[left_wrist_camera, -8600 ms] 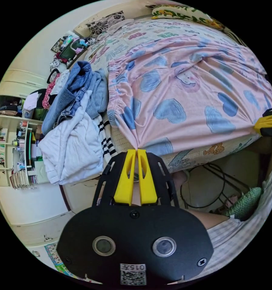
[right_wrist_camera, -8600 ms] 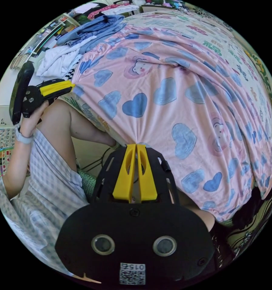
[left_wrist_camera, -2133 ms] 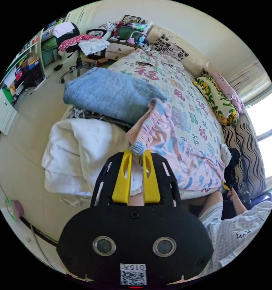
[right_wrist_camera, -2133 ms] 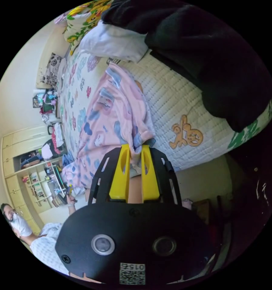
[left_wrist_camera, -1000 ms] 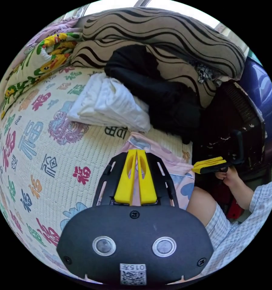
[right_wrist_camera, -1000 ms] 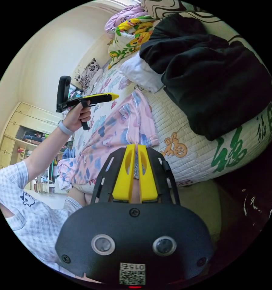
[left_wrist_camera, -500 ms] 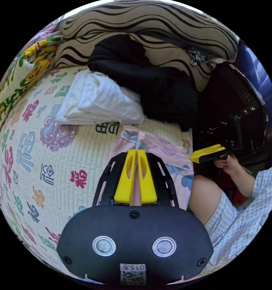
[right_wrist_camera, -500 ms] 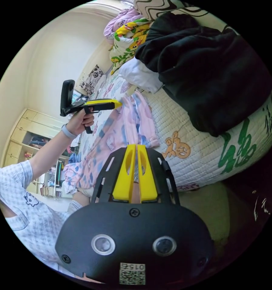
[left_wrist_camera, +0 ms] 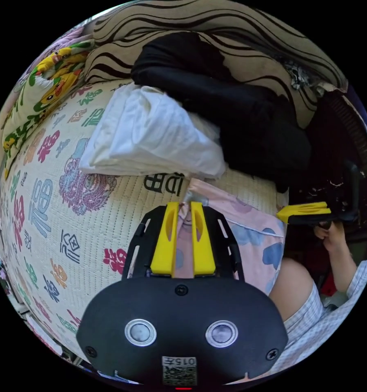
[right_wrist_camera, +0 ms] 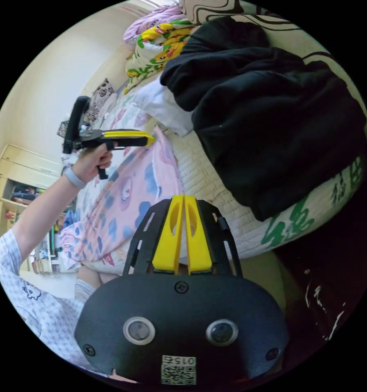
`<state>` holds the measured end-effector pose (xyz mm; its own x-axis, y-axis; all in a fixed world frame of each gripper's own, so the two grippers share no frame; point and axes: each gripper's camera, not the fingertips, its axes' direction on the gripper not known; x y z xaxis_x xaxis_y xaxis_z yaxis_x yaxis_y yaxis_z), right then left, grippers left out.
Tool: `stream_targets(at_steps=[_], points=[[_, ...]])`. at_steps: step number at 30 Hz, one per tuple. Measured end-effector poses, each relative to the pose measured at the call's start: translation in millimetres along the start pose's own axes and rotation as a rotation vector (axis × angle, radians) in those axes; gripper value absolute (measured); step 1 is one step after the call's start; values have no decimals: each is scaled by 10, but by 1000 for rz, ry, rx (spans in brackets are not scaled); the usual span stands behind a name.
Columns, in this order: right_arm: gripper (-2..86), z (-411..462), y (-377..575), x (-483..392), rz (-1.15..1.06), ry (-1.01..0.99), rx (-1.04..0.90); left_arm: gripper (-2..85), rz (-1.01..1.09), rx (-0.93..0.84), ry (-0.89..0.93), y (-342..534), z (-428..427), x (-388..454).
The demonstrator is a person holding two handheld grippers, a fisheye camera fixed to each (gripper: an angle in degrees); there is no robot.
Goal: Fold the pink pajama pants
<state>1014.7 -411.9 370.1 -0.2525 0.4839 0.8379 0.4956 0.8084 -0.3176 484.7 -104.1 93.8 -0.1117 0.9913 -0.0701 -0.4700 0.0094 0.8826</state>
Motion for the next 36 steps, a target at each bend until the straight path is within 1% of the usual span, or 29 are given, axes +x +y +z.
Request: stream_targets(at_steps=[1, 3, 5, 7, 8, 10, 12, 13, 15, 19, 20, 23, 25, 27, 28, 29, 31, 33, 35, 36], points=[[0, 9, 9, 9, 13, 57, 6, 66, -18, 19, 11, 25, -66, -26], [6, -27, 31, 35, 43, 86, 22, 81, -42, 54, 21, 91, -240, -69], [34, -76, 78, 47, 46, -20, 50, 85, -52, 145, 39, 288, -580, -94], [72, -14, 91, 61, 72, -124, 46, 85, -51, 170, 48, 474, -792, -89], [98, 88, 69, 58, 88, -132, 22, 86, -55, 178, 62, 607, -890, -82], [110, 247, 6, 54, 120, -123, -5, 86, -62, 155, 56, 803, -973, -62], [101, 318, -64, 59, 142, -188, 14, 86, -98, 136, 1, 1031, -1061, -49], [75, 343, -110, 69, 158, -252, 40, 85, -127, 133, -13, 1212, -1143, -51], [55, 393, -186, 42, 128, -291, 50, 84, -198, 142, 2, 1531, -1287, -85], [39, 437, -295, 111, 92, -184, -9, 84, -438, 140, -14, 2383, -1703, -203], [38, 451, -315, 167, 92, -186, -29, 83, -504, 141, -37, 2630, -1842, -221], [43, 587, -374, 165, 82, -139, -76, 81, -627, 141, -99, 3152, -2130, -230], [58, 641, -398, 109, 77, -84, -90, 81, -668, 120, -139, 3346, -2253, -240], [78, 577, -379, 51, 102, 17, -58, 83, -666, 112, -173, 3443, -2367, -250], [86, 492, -345, -31, 91, 77, -12, 85, -658, 98, -187, 3466, -2434, -267], [84, 408, -307, -162, 43, 86, 40, 88, -640, 83, -197, 3463, -2485, -286], [83, 382, -287, -423, -52, 20, 63, 89, -611, 63, -202, 3431, -2519, -328], [84, 530, -309, -735, -150, -80, -1, 89, -577, 45, -193, 3365, -2506, -376], [90, 922, -303, -1104, -214, -216, -158, 82, -529, 10, -160, 3254, -2448, -428], [93, 1026, -287, -1164, -209, -235, -188, 77, -518, -4, -149, 3230, -2430, -438]])
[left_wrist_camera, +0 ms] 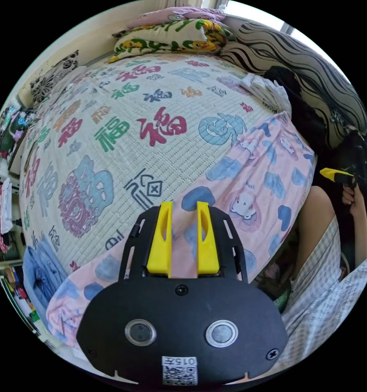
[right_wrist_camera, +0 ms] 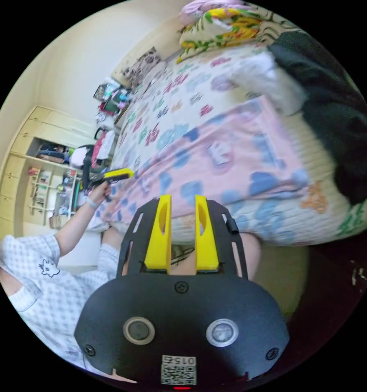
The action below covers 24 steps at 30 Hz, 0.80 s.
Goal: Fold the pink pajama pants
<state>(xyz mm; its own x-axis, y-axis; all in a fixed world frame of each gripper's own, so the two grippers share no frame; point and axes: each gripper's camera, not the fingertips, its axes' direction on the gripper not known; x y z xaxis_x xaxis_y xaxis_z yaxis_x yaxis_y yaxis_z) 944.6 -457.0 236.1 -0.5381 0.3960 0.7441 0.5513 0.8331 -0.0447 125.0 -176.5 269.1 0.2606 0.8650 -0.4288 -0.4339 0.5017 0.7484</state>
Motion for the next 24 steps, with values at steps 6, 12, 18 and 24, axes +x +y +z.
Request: stream_targets(at_steps=[6, 12, 18, 24], points=[[106, 837, 65, 17, 244, -211, -87, 16, -33, -17, 84, -51, -185, -174], [27, 1175, -87, 171, 349, -187, -40, 3, -6, -27, 102, -5, -498, -265], [15, 1268, -23, 123, 319, -95, -52, 7, -11, 24, 38, 87, -838, -256], [58, 1252, 57, 148, 319, -108, -52, 69, -105, 80, 36, 299, -1336, -410]])
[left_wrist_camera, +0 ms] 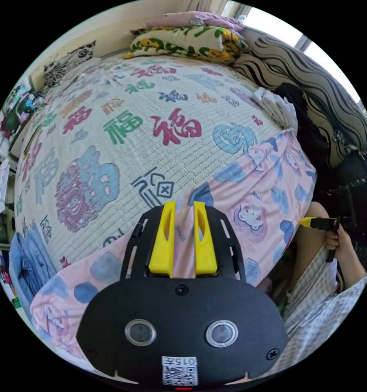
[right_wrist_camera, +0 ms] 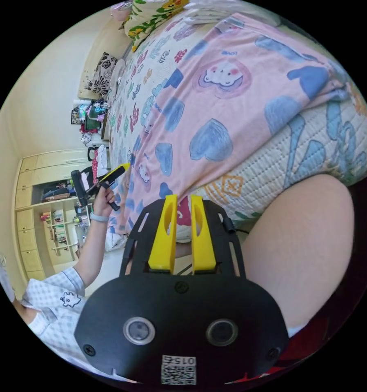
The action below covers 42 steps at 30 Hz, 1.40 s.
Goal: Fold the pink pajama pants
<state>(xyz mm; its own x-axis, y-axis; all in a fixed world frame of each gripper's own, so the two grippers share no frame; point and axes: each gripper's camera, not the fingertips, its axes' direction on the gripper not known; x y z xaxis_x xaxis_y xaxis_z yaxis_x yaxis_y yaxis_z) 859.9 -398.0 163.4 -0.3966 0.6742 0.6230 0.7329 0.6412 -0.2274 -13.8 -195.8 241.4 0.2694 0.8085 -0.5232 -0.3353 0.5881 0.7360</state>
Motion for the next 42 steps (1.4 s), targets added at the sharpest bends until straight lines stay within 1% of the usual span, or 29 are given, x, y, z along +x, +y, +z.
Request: stream_targets(at_steps=[2, 3, 5, 6, 8, 9, 10, 11, 12, 14, 15, 17, 18, 20, 21, 23, 24, 25, 26, 28, 29, 31, 34, 36, 38, 39, 40, 42], points=[[63, -77, 108, -44, -43, 28, 22, 77, -59, 97, -26, 281, -488, -121], [63, -86, 130, -62, -58, 31, 22, 79, -86, 116, -33, 376, -617, -164], [62, -60, 174, -222, -165, -5, -4, 82, -237, 189, -48, 854, -1133, -391], [62, -35, 173, -288, -200, -18, -16, 83, -280, 211, -50, 996, -1259, -455], [63, 162, 139, -664, -375, -27, -84, 84, -486, 294, -80, 1630, -1683, -717], [64, 238, 128, -780, -422, -14, -106, 84, -536, 308, -89, 1791, -1762, -776], [66, 423, 111, -1024, -517, 19, -153, 86, -623, 324, -105, 2092, -1881, -881], [69, 650, 104, -1283, -614, 48, -208, 88, -701, 317, -114, 2354, -1942, -976], [71, 768, 104, -1409, -658, 57, -236, 91, -739, 306, -117, 2471, -1952, -1021], [77, 1248, 123, -1905, -828, 95, -310, 101, -865, 266, -61, 2829, -1900, -1160], [79, 1370, 125, -2024, -863, 116, -323, 104, -891, 260, -33, 2891, -1874, -1180], [86, 1841, 139, -2486, -1024, 202, -346, 110, -967, 276, 53, 3044, -1771, -1208], [87, 1966, 137, -2595, -1064, 222, -349, 111, -984, 284, 66, 3064, -1748, -1215], [86, 2479, 72, -2921, -1160, 329, -391, 110, -1053, 334, 135, 3111, -1630, -1294], [79, 2612, 48, -2976, -1171, 361, -407, 108, -1066, 334, 150, 3110, -1586, -1327], [38, 3140, -2, -3097, -1186, 491, -548, 86, -1103, 288, 214, 3081, -1382, -1458], [25, 3252, 6, -3108, -1194, 522, -584, 62, -1103, 277, 215, 3072, -1341, -1477], [9, 3441, 48, -3116, -1222, 591, -649, 13, -1114, 261, 203, 3075, -1281, -1501], [-1, 3576, 99, -3126, -1251, 684, -678, 5, -1116, 294, 210, 3105, -1262, -1507], [-6, 3631, 154, -3191, -1289, 771, -613, -2, -1114, 324, 206, 3170, -1265, -1497], [-7, 3602, 166, -3250, -1299, 775, -551, -3, -1110, 329, 188, 3211, -1266, -1482], [-7, 3567, 142, -3300, -1270, 756, -505, -1, -1104, 322, 193, 3248, -1211, -1475], [-4, 3601, 87, -3260, -1200, 751, -609, 19, -1119, 301, 243, 3277, -1066, -1541], [7, 3427, 87, -3287, -1184, 709, -556, 56, -1123, 338, 271, 3341, -1047, -1559], [42, 3034, 89, -3281, -1122, 595, -500, 73, -1095, 401, 293, 3447, -1096, -1528], [47, 2919, 94, -3259, -1107, 562, -492, 75, -1083, 413, 293, 3467, -1116, -1513], [56, 2673, 109, -3186, -1077, 510, -473, 78, -1053, 429, 278, 3489, -1157, -1480], [63, 2285, 127, -3017, -1016, 480, -420, 80, -998, 461, 219, 3492, -1227, -1415]])
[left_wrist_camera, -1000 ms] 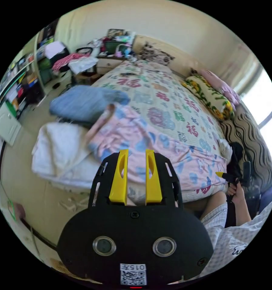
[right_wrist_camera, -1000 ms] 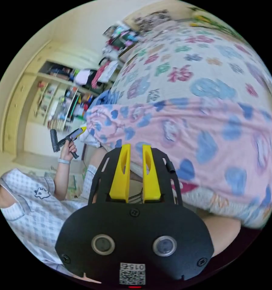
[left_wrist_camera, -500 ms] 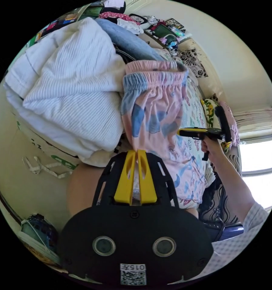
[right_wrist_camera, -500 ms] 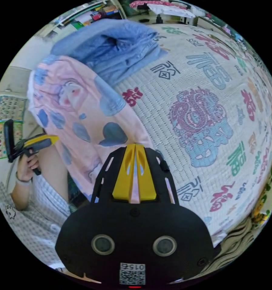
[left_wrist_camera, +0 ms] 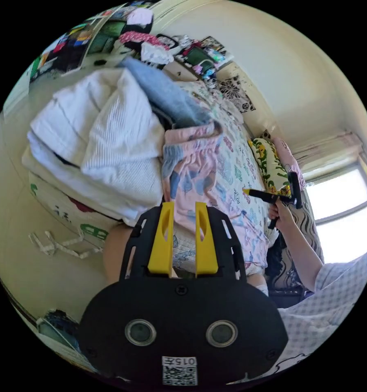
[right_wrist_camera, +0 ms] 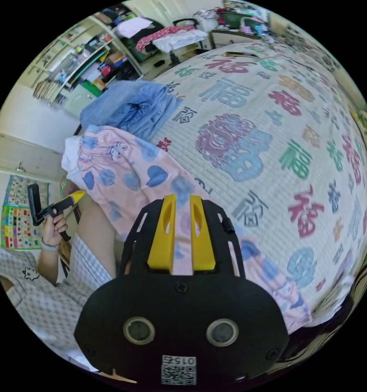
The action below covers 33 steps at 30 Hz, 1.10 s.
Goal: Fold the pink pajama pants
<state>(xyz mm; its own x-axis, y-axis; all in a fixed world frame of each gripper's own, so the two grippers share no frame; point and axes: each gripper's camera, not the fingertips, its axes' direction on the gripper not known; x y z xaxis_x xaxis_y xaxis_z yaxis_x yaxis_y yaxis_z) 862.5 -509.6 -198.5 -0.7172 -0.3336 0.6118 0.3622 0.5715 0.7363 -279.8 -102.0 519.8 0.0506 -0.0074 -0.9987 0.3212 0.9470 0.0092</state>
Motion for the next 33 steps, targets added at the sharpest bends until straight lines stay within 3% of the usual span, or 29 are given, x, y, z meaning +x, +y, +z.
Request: stream_targets(at_steps=[9, 13, 17, 25, 28, 33], points=[[70, -1018, 2553, 1032, 651, -103, 370, 80, 276, -80, 145, 163, 658, 578], [76, -1304, 3741, 1346, 952, -64, 566, 83, 502, -224, 194, 418, 1374, 1280], [91, -1335, 4482, 1622, 1132, -38, 624, 87, 736, -372, 212, 791, 2235, 2084], [99, -1190, 5224, 2054, 1289, -246, 788, 109, 1278, -612, 205, 1625, 4120, 3843], [99, -1179, 5338, 2175, 1314, -276, 805, 116, 1372, -753, 174, 1955, 4932, 4332], [103, -1203, 5500, 2367, 1312, -377, 844, 114, 1506, -781, -2, 2455, 5980, 4751]])
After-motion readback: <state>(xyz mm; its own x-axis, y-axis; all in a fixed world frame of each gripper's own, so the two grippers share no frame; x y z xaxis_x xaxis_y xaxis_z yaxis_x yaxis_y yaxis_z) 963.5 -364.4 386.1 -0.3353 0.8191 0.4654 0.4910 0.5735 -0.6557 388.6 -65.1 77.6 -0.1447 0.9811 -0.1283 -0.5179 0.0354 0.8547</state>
